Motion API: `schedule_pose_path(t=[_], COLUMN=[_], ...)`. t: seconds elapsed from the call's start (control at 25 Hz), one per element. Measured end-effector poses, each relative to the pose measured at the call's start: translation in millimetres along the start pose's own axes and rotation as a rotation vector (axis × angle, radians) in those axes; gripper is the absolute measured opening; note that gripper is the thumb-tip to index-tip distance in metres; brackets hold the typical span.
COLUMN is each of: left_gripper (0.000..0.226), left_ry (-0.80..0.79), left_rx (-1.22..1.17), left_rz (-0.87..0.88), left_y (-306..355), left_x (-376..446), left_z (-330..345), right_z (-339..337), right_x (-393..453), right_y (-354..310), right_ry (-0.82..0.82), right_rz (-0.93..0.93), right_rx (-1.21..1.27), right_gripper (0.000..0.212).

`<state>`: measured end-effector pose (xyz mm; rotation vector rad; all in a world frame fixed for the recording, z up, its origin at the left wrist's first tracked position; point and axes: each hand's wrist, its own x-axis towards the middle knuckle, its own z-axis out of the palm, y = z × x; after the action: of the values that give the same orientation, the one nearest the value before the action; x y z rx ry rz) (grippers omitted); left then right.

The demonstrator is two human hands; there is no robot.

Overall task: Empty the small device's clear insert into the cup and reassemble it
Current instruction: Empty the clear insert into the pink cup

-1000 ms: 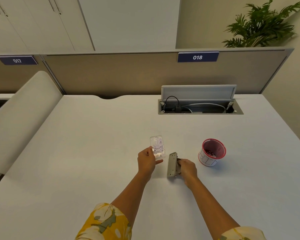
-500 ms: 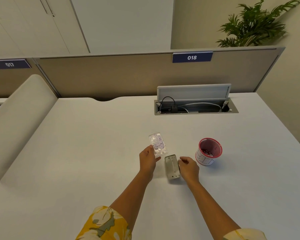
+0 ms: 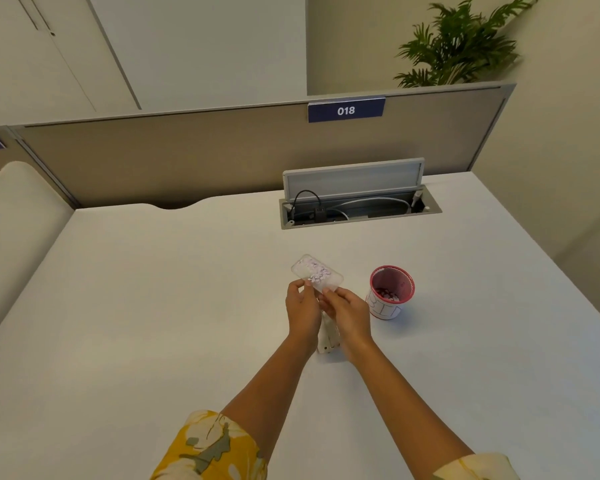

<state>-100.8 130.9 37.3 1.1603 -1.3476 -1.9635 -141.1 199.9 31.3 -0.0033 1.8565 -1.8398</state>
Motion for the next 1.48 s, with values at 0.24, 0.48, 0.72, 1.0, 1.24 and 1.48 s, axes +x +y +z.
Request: schedule_pose_path(t=[0.24,0.48,0.72,1.0,1.24,1.48], left_gripper=[0.023,0.021,0.039,0.050,0.057,0.068], left_ry=[-0.067,-0.187,-0.274,-0.248,-0.381,-0.504], left_rx=[0.048,0.187,0.386,0.663,0.919,1.110], left_rz=[0.039,0.142,0.251,0.383,0.531,0.679], left_y=[2.4,0.7,-14.6,-26.1,-35.8,-49.9], left_x=[-8.2,-16.7,-20.1,-22.7,-17.1,-10.9], left_z=[24.0,50.3,65.2,68.6,58.3,44.7], right_z=[-23.0,-65.6,-118.4,-141.2,-134.2,-127.4], right_x=[11.5,23.6,32.9,23.4,25.6,25.3], right_y=[-10.8,-29.3,-41.2,-34.1,-38.8,-34.8], right_ry=[0.088,0.191,0.336,0.447,0.468,0.411], right_rz=[-0.060,-0.088,-0.113,-0.151,-0.345,-0.468], right_rx=[0.110,0.129,-0.016,-0.284,-0.609,-0.761], right_gripper=[0.018,0.011,0.010,0.016,0.019,0.027])
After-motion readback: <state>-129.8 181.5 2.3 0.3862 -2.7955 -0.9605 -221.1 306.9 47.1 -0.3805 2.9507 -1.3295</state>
